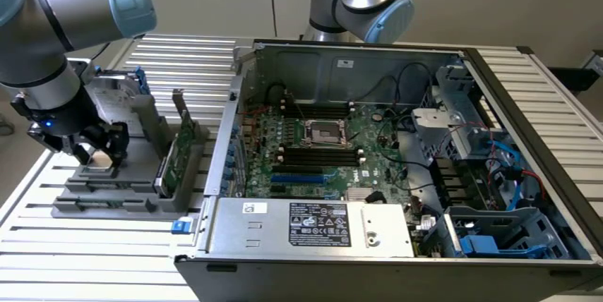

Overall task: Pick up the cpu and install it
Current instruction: 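Pick up the cpu and move it towards the insertion slot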

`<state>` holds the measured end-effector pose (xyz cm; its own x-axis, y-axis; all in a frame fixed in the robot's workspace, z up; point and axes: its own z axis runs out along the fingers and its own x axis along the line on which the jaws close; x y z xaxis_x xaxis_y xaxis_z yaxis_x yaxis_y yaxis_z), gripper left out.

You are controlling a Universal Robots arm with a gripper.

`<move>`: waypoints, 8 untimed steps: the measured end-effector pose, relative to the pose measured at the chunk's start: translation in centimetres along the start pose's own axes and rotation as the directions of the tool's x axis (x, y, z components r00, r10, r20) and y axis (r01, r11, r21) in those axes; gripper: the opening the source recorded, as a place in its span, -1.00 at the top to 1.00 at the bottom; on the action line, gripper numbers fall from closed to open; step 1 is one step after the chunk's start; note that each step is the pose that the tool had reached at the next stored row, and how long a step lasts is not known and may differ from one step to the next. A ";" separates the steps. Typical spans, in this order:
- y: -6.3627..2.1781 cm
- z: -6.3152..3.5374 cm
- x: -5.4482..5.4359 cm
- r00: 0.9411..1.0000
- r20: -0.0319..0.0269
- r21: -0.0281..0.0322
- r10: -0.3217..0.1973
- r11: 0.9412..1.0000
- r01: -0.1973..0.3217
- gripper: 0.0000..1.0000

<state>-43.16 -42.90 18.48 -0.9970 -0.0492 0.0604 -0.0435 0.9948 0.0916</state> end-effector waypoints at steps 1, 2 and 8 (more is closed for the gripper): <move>0.00 -0.01 0.0 1.000 -0.001 0.000 0.000 1.000 0.000 -0.20; 0.00 -0.01 0.0 1.000 -0.001 0.000 0.000 1.000 0.000 -0.20; 0.00 0.01 0.0 1.000 -0.003 0.000 0.001 1.000 -0.001 -0.09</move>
<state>-43.15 -42.90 18.47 -0.9968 -0.0484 0.0635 -0.0424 0.9949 0.0917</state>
